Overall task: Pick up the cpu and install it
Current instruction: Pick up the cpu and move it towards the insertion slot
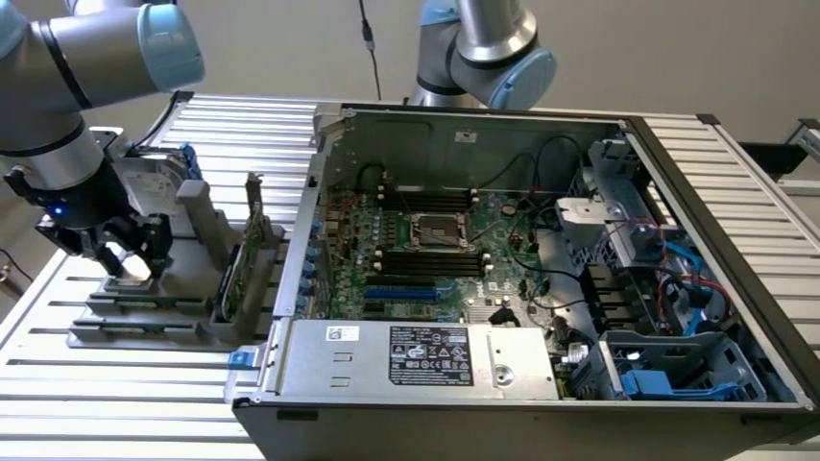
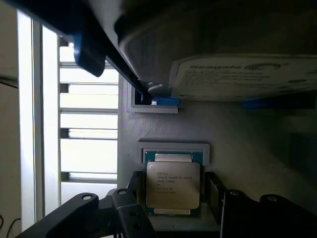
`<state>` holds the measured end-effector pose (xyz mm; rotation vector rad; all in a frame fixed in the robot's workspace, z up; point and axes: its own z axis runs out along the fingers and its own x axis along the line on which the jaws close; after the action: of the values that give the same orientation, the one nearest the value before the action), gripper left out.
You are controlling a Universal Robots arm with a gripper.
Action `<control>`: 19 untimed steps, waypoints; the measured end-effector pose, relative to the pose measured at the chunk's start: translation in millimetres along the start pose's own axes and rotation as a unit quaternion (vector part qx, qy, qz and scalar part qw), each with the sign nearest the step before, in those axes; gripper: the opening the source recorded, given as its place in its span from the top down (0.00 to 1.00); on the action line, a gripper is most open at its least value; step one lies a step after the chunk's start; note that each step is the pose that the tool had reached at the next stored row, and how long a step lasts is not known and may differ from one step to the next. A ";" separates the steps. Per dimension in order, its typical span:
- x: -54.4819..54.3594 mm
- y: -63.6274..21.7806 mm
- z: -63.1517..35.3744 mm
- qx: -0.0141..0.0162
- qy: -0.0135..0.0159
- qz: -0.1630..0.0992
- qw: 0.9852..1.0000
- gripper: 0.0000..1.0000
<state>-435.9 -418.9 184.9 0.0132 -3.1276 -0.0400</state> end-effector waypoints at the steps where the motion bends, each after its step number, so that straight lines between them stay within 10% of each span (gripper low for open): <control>1: 0.0 0.0 0.0 0.000 0.000 0.000 1.000 0.38; 19: 0.1 0.2 -8.2 0.000 0.006 0.000 1.000 0.45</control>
<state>-435.9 -418.9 193.0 0.0131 -3.1158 -0.0404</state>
